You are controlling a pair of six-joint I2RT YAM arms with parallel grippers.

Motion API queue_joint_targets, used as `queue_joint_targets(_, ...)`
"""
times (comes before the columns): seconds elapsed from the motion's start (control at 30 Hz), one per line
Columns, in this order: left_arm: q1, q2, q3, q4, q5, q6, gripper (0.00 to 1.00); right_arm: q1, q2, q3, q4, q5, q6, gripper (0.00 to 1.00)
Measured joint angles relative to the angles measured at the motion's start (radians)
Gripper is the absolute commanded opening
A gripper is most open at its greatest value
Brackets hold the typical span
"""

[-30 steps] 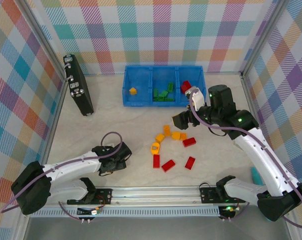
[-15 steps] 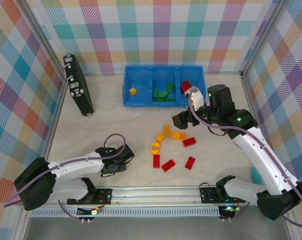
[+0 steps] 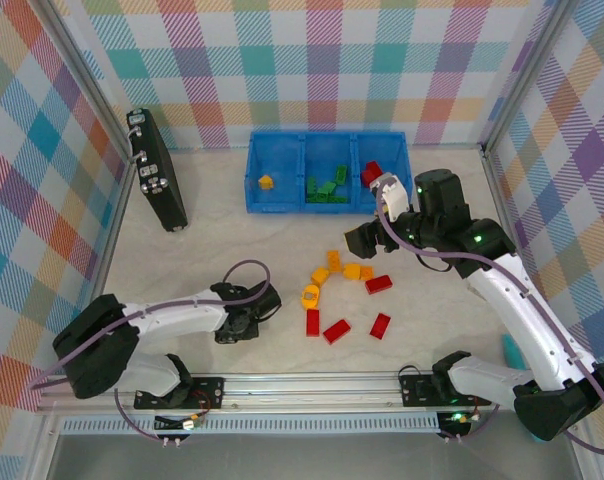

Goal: Sort the legos into containers by color
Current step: Pick up the lego from the bottom-left of the table, then place the lego in the container.

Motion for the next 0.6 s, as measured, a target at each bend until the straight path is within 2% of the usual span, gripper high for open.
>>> queue_joint_targets(0.13,0.000,0.080,0.082,0.011,-0.018,0.059,0.23,0.000,-0.014,-0.007,-0.009,0.013,-0.005,0.99)
queue_joint_targets(0.3,0.027,0.142,0.292,0.058,-0.042,0.177,0.22,-0.004,-0.042,-0.032,-0.035,0.023,-0.008,0.99)
queue_joint_targets(0.47,0.141,0.183,0.517,0.135,-0.055,0.322,0.22,-0.006,-0.089,-0.080,-0.040,0.021,0.012,0.99)
queue_joint_targets(0.6,0.245,0.279,0.681,0.241,-0.046,0.421,0.22,-0.006,-0.136,-0.129,-0.040,0.018,0.040,0.99)
